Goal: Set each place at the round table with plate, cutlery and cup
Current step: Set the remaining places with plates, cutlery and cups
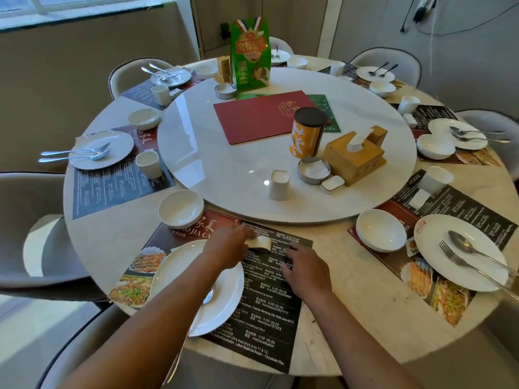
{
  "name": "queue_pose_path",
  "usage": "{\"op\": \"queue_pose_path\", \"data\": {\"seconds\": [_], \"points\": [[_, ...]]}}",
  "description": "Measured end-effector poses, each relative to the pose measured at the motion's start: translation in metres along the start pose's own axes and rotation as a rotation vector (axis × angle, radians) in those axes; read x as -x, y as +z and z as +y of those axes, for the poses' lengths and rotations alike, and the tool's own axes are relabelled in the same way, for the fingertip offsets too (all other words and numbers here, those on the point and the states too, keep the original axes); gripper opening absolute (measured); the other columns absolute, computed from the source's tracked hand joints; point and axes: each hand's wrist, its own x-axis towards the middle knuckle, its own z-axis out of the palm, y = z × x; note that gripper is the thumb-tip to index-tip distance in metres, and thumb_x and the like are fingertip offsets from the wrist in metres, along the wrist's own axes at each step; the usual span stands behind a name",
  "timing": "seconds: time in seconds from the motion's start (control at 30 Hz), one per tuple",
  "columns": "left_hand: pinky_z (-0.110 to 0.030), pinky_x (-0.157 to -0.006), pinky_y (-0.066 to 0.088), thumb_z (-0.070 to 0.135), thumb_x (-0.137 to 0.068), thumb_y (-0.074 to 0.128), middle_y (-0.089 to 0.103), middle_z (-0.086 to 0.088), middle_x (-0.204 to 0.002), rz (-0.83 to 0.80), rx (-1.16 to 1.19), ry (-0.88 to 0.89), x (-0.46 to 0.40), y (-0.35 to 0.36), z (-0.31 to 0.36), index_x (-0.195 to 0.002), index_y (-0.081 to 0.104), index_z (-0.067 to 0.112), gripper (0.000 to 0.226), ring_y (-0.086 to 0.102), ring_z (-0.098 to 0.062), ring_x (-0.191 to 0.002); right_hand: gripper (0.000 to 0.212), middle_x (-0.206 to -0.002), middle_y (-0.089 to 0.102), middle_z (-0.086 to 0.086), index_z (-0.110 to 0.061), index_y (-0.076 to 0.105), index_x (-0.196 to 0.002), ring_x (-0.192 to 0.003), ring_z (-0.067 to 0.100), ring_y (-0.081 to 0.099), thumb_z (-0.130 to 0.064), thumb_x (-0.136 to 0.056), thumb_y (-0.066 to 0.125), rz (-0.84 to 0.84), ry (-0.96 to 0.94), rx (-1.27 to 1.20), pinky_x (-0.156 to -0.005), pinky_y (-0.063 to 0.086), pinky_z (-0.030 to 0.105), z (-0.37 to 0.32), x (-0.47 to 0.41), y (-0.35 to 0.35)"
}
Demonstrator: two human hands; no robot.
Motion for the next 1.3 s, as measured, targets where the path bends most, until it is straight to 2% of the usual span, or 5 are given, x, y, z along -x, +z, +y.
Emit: {"op": "queue_pose_path", "data": {"seconds": [0.6, 0.87, 1.03, 1.2, 1.3], "points": [[-0.037, -0.08, 0.056, 0.01, -0.087, 0.056, 0.069, 0.007, -0.117, 0.022, -0.071, -0.006, -0.007, 0.001, 0.003, -0.126, 0.064, 0.035, 0.046, 0.066, -0.019, -0.097, 0.048, -0.151, 0.046, -0.008, -0.027, 0.056, -0.141, -0.138, 0.014, 0.042, -0.041, -0.095, 0.058, 0.012, 0.02, 0.022, -0.107, 0.042, 0.036, -0.001, 0.001, 0.003], [-0.037, -0.083, 0.056, 0.034, -0.088, 0.065, 0.059, 0.006, -0.134, 0.085, 0.028, -0.042, -0.007, 0.002, 0.006, -0.136, 0.057, 0.03, 0.049, 0.065, -0.02, -0.106, 0.023, -0.104, 0.061, 0.0, -0.018, 0.065, -0.106, -0.095, 0.02, 0.057, -0.034, -0.091, 0.058, 0.241, 0.001, 0.051, -0.076, 0.052, 0.036, -0.022, -0.043, -0.022], [-0.035, -0.081, 0.054, 0.041, -0.094, 0.056, 0.059, 0.002, -0.133, 0.212, 0.102, -0.148, -0.023, -0.005, 0.009, -0.139, 0.052, 0.029, 0.046, 0.059, -0.019, -0.115, 0.054, -0.133, 0.045, 0.008, -0.018, 0.044, -0.134, -0.117, 0.03, 0.047, -0.031, -0.086, 0.067, 0.304, -0.011, 0.051, -0.083, 0.049, 0.042, -0.043, -0.103, -0.052], [-0.041, -0.091, 0.05, 0.043, -0.1, 0.046, 0.047, -0.006, -0.142, 0.077, 0.066, -0.268, -0.048, -0.005, 0.013, -0.145, 0.044, 0.029, 0.047, 0.046, -0.025, -0.13, 0.097, -0.165, -0.002, 0.013, -0.028, 0.0, -0.158, -0.142, 0.04, 0.025, -0.023, -0.088, 0.067, 0.039, -0.045, 0.311, -0.103, 0.043, 0.046, -0.053, -0.153, -0.067], [-0.04, -0.085, 0.053, 0.041, -0.101, 0.043, 0.049, -0.005, -0.13, 0.071, 0.058, -0.284, -0.051, -0.001, 0.014, -0.14, 0.049, 0.029, 0.041, 0.048, -0.024, -0.123, 0.093, -0.162, 0.011, 0.013, -0.028, 0.009, -0.158, -0.137, 0.038, 0.033, -0.014, -0.087, 0.067, -0.05, -0.104, 0.406, -0.1, 0.044, 0.045, -0.051, -0.166, -0.071]]}}
